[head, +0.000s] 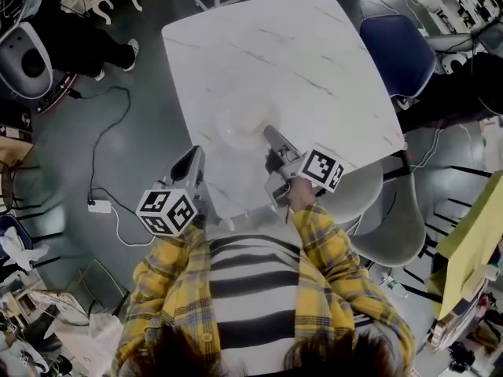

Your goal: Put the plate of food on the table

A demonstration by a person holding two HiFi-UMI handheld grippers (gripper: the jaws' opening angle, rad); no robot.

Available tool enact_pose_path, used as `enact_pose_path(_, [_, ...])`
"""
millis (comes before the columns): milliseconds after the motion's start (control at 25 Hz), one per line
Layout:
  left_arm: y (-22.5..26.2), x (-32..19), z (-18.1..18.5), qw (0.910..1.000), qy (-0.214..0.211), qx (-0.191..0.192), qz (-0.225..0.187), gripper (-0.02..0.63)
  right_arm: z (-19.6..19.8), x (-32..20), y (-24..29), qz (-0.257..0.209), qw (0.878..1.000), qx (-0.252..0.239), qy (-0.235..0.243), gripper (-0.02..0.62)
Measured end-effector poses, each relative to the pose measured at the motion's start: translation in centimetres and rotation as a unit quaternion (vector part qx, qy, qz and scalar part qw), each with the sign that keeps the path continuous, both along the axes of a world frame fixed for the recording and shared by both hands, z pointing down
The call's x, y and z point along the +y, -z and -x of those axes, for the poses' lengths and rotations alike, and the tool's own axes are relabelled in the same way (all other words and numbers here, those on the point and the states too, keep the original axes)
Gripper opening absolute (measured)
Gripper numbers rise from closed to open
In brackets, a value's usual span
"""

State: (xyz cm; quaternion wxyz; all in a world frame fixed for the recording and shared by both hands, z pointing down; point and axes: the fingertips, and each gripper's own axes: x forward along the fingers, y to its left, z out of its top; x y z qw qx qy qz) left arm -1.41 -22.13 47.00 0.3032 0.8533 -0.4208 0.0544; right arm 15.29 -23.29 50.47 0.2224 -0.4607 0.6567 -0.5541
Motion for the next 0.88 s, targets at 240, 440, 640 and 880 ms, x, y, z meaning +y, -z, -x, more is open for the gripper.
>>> enact_pose_path(240, [-0.2,-0.9,-2.3,1.0,-0.002,-0.007,0.003,-0.003,-2.3,-2.3,-0.6,0.013,1.0,0.005,-0.002,0.005])
enact_pose_path(440, [-0.5,-1.1,-3.5,0.9999,-0.002,-0.014,0.009,-0.003,-3.6,-4.5,-1.5,0.009,1.0,-0.007,0.0,0.005])
enact_pose_path(640, [-0.8,-1.7,-4.2,0.9998,-0.001,-0.017,0.013,-0.003,-4.8,-6.9,-3.2,0.024,1.0,-0.01,-0.006,0.005])
enact_pose_path(880, [-1.2,-2.1,-4.3,0.9996,0.011,-0.016,0.019,-0.003,-6.2,-10.0,-5.2,0.049,0.998,-0.025,-0.025,0.005])
